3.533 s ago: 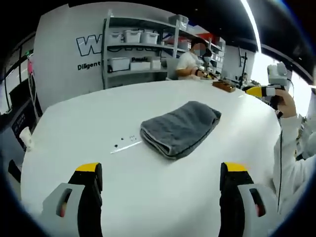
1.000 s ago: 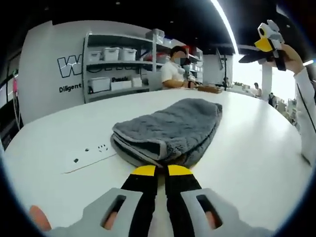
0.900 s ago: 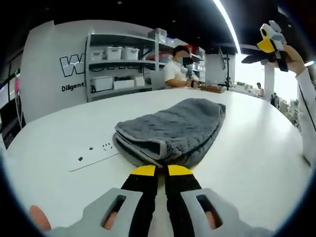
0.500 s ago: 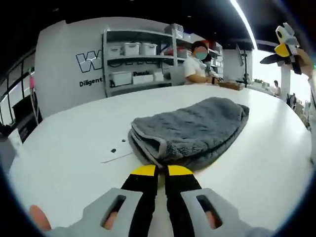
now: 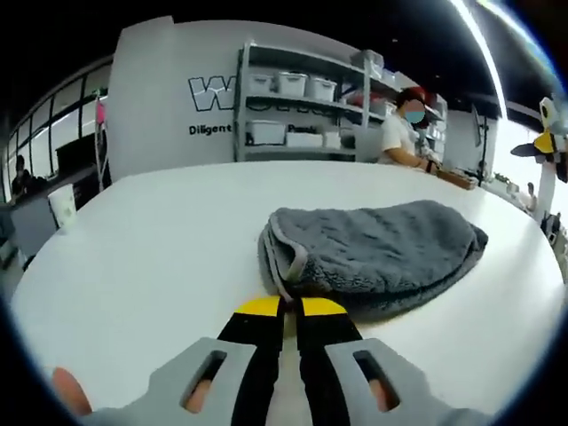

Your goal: Open the folded towel by lifting each exposed corner and separating the folded layers until the towel lies flat within the target outline without major curled edges

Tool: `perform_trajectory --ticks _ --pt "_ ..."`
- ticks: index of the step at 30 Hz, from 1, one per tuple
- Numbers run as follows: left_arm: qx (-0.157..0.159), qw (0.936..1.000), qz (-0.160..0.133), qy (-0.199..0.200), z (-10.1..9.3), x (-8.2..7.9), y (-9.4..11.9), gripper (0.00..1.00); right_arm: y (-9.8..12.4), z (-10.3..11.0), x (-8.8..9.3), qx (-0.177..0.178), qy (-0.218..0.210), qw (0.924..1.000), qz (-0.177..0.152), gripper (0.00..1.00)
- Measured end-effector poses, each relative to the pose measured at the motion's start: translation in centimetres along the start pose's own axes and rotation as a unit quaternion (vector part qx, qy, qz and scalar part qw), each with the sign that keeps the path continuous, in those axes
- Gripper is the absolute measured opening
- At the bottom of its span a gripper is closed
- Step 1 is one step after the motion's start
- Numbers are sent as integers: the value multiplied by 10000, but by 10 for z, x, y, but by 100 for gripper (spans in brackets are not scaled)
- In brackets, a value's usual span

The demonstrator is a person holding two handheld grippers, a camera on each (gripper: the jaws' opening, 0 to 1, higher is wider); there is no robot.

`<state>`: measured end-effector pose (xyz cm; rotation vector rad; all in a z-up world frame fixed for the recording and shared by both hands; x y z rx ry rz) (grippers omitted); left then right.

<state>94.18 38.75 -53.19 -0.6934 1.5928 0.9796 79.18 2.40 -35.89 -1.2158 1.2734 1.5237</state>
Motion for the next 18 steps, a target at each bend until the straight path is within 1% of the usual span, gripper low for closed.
perform_trajectory --ticks 4,5,7,12,16,18 --pt "-287 9993 -57 237 22 0 10 5 0 1 0 -7 5 10000 11 99" --pt "-309 9992 -60 253 23 1 11 5 0 1 0 -7 5 10000 11 99" --pt "-464 9981 -70 388 36 2 16 5 0 0 0 -5 -2 10000 16 99" --pt "-711 9955 -137 619 52 6 31 5 0 0 2 8 -7 10000 22 99" --pt "-880 9931 -199 743 68 5 39 5 0 0 2 11 -8 10000 27 99" --pt "-997 9910 -255 859 77 5 46 5 0 -2 2 16 -10 10000 29 99"
Point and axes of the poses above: the point that each gripper's makers call its tool centre point, and the gripper's own axes: y roughly backward along the fingers, z roughly to its left, x roughly out of its underside, the point moved 2 cm from there along y, roughly backward along the fingers, and after that the axes turned 10 degrees about -z, right-handed, at the moved point
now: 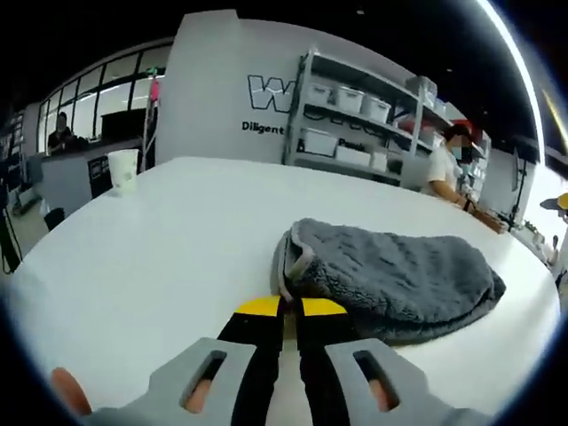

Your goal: Open the folded towel by lifting each exposed corner and separating the folded layers until the towel lies flat within the target outline without major curled edges

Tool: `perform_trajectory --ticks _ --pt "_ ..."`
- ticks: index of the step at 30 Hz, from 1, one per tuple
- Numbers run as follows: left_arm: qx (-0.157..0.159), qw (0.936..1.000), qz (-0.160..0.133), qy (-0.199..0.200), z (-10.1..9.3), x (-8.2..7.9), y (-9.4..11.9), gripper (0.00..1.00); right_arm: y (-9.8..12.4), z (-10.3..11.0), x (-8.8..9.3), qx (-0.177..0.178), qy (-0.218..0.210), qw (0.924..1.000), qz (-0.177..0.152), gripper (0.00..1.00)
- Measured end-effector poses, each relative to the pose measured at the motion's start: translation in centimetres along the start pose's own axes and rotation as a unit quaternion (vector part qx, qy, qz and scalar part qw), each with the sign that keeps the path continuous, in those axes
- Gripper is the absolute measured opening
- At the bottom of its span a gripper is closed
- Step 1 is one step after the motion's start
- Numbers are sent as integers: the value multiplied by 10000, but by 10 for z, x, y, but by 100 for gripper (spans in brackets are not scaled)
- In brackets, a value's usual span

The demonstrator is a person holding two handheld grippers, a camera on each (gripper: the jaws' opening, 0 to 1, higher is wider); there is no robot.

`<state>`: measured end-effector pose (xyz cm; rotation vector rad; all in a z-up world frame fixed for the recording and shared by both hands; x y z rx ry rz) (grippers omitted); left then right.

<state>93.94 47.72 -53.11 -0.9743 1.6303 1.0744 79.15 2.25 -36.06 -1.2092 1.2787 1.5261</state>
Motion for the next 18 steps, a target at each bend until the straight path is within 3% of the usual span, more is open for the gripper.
perform_trajectory --ticks 6,12,18 --pt "-319 9992 -102 217 25 -5 11 5 0 0 0 13 -7 10000 -5 99" --pt "-367 9991 44 218 24 -1 12 6 -1 1 1 -7 5 10000 22 99" --pt "-340 9987 294 230 28 -10 24 6 0 0 1 6 0 10000 12 99"
Point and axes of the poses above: the point that each gripper's makers call its tool centre point, and the gripper's own axes: y roughly backward along the fingers, z roughly to its left, x roughly out of its underside, the point moved 2 cm from there along y, roughly backward along the fingers, and after that the axes turned 10 degrees about -z, right-handed, at the moved point
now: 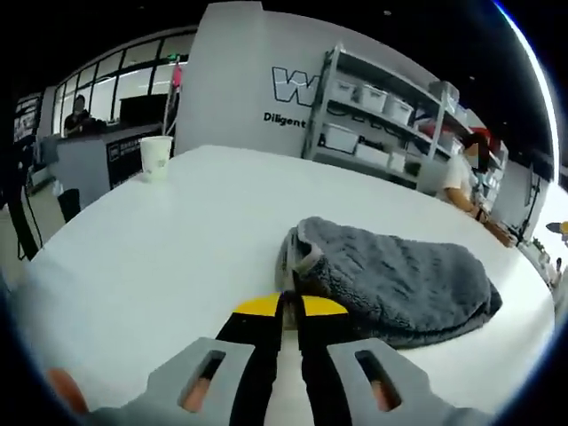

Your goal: Open the folded towel by lifting each exposed corner and separating the folded layers until the towel lies flat within the target outline without major curled edges

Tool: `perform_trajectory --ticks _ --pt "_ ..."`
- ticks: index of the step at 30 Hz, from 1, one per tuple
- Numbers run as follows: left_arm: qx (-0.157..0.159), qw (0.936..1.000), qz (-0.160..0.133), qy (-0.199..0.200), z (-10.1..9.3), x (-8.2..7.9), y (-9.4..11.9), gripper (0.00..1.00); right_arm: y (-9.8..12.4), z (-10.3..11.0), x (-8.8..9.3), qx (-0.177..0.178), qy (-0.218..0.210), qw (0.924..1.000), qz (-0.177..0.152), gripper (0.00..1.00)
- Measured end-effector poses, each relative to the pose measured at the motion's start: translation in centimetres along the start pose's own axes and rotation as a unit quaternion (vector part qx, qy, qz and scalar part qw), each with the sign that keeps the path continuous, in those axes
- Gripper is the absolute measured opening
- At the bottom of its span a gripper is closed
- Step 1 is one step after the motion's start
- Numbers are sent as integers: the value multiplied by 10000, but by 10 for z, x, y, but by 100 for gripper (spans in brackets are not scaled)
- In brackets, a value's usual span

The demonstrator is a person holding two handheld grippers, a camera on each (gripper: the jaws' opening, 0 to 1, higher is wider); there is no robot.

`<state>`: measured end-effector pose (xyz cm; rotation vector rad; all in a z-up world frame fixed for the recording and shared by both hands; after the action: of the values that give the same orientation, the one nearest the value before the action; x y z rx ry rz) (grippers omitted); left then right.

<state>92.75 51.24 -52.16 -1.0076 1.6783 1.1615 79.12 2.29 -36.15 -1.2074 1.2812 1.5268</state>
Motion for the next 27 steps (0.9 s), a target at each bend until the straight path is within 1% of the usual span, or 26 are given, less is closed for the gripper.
perform_trajectory --ticks 2,4,5,7,8,10,11,14,15,16,17,18,22,23,26,27 --pt "-59 10000 16 -16 3 -13 12 8 0 0 0 1 -3 10000 -1 99" --pt "-84 9999 -9 -57 0 -26 21 14 0 0 0 3 5 10000 5 99" --pt "128 9996 202 -116 -11 -28 28 19 0 1 0 3 6 10000 7 99" --pt "348 9988 242 -244 -24 -38 32 26 -1 2 1 -7 22 10000 23 99" --pt "567 9976 130 -377 -39 -49 37 27 -1 3 1 -10 32 10000 27 99" --pt "773 9961 78 -417 -55 -59 43 31 -1 4 1 -18 44 10000 40 99" --pt "995 9928 -18 -664 -76 -66 54 33 -1 4 1 -24 57 10000 51 99" --pt "1219 9872 -8 -1029 -100 -75 72 42 -1 4 1 -19 66 10000 64 99" --pt "1333 9849 -28 -1101 -108 -79 77 44 -1 4 1 -18 66 10000 63 99" --pt "1532 9813 -60 -1167 -120 -86 86 47 -1 5 1 -15 71 10000 60 99" --pt "1565 9806 -79 -1174 -123 -87 88 49 -1 5 2 -11 72 10000 61 99" --pt "1643 9793 -96 -1181 -129 -90 95 51 -1 5 2 -9 72 10000 61 99" --pt "2046 9698 -196 -1311 -152 -96 119 58 -2 5 1 -14 77 9999 69 99" --pt "2187 9667 -189 -1316 -155 -99 123 60 -2 5 1 -17 81 9999 75 99" --pt "2315 9619 -133 -1451 -164 -96 136 69 -3 10 1 -30 119 9999 82 99" --pt "2293 9614 -98 -1519 -164 -95 138 71 -3 11 0 -49 137 9999 80 99"
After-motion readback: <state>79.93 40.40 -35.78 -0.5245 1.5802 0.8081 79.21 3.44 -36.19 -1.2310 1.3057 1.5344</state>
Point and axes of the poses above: the point that each gripper's makers call its tool centre point, and the gripper's own axes: y roughly backward along the fingers, z roughly to its left, x roughly out of its underside, the point moved 2 cm from there along y, roughly backward along the fingers, and after that the axes turned 10 degrees about -z, right-handed, at the moved point
